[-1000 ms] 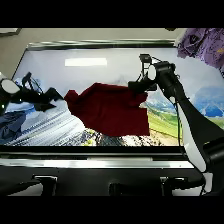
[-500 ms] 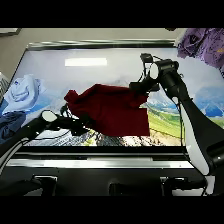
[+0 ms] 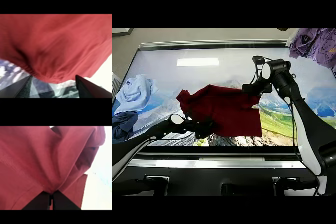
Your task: Fold the clothes and pants, and hang the long-sleeved shirts on hangers.
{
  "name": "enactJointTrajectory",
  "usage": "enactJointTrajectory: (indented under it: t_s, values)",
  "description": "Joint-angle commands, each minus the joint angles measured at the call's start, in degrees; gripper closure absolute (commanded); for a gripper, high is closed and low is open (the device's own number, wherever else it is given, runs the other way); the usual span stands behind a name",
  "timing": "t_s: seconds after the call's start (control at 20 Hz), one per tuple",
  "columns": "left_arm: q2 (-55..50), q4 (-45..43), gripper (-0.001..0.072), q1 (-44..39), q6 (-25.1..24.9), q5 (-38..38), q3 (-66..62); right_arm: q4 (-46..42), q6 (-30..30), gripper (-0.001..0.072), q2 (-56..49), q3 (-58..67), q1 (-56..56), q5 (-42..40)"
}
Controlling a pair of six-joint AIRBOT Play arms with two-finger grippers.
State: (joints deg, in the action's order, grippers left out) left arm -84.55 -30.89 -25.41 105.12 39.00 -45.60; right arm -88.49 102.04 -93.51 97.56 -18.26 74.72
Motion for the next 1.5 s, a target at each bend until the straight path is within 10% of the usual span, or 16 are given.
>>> enactJointTrajectory:
  t_s: [0.0,0.05,0.1,0.5,0.8,1.15,1.45]
  values:
    - [-3.2,-0.3,0.0289,0.0,-0.1,-1.0,-2.9,0.2,0.0,0.0681,0.0,0.0,0.0,0.6]
    - [-3.7,-0.3,0.0608,0.4,-0.3,-0.5,-4.0,0.3,0.0,0.0681,0.1,0.0,0.0,0.7]
    - [-3.6,-0.3,0.0693,1.0,-1.5,-0.2,-5.1,0.3,0.0,0.0681,0.2,0.0,0.0,1.1]
    - [6.1,-25.7,0.0697,18.3,-8.7,18.2,-36.1,-17.0,0.4,0.0683,11.3,2.9,0.0,-1.7]
    - [19.6,-28.1,0.0696,28.5,-11.7,25.6,-64.7,-19.3,0.4,0.0682,29.6,8.0,0.0,3.9]
    - [35.7,-38.4,0.0696,32.3,-6.5,34.7,-66.4,-13.4,3.0,0.0681,47.7,8.1,0.0,17.4]
    - [29.7,-38.2,0.0696,32.1,-6.5,35.3,-62.1,-11.0,4.3,0.0680,39.6,8.0,0.0,13.4]
